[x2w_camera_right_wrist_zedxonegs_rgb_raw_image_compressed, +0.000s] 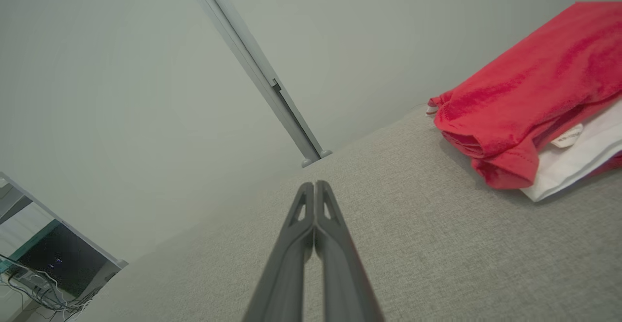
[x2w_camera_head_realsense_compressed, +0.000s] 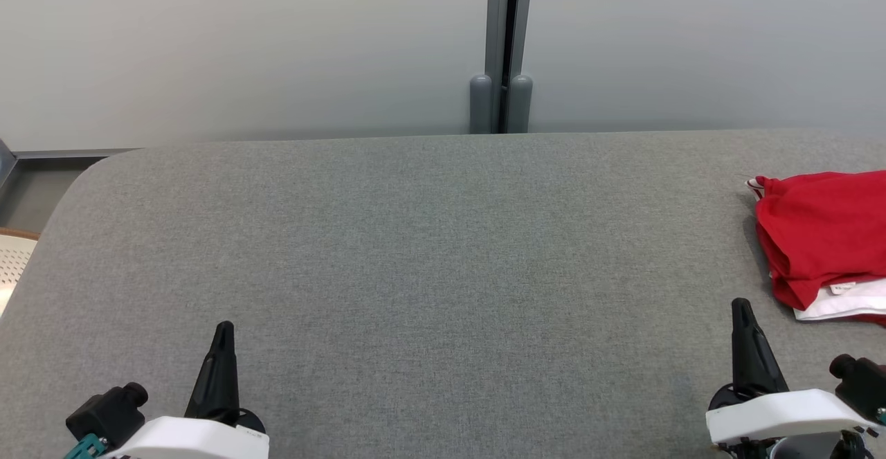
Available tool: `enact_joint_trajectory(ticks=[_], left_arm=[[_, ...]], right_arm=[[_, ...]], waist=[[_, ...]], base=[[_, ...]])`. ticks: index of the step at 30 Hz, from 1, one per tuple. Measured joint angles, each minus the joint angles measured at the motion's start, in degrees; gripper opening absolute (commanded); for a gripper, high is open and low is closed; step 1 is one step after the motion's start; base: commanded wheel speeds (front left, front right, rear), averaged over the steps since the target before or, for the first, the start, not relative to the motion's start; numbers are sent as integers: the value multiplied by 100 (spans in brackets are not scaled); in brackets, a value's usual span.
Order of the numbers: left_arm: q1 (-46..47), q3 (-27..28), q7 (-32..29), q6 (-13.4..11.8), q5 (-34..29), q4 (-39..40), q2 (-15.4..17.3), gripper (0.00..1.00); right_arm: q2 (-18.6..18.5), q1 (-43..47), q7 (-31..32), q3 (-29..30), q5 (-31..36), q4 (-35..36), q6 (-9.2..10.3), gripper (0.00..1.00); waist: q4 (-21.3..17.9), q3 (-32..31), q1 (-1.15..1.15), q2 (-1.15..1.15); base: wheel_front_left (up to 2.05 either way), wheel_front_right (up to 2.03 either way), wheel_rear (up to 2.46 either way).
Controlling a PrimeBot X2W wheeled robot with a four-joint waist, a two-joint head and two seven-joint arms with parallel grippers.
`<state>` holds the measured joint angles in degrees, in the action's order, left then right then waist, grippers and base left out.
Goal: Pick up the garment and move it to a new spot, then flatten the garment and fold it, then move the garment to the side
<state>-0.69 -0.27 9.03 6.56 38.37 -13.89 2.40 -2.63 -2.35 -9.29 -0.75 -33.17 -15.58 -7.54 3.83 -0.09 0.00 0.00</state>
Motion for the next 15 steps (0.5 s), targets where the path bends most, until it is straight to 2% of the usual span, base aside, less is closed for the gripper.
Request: enact_joint_trajectory(ticks=[15], left_arm=[[120, 140, -330, 1, 1136, -3, 4, 0]], right_arm=[[-2, -63, 330, 153, -1251, 26, 4, 0]], waist=[[-55, 4, 0, 0]], base=[[0, 0, 0]])
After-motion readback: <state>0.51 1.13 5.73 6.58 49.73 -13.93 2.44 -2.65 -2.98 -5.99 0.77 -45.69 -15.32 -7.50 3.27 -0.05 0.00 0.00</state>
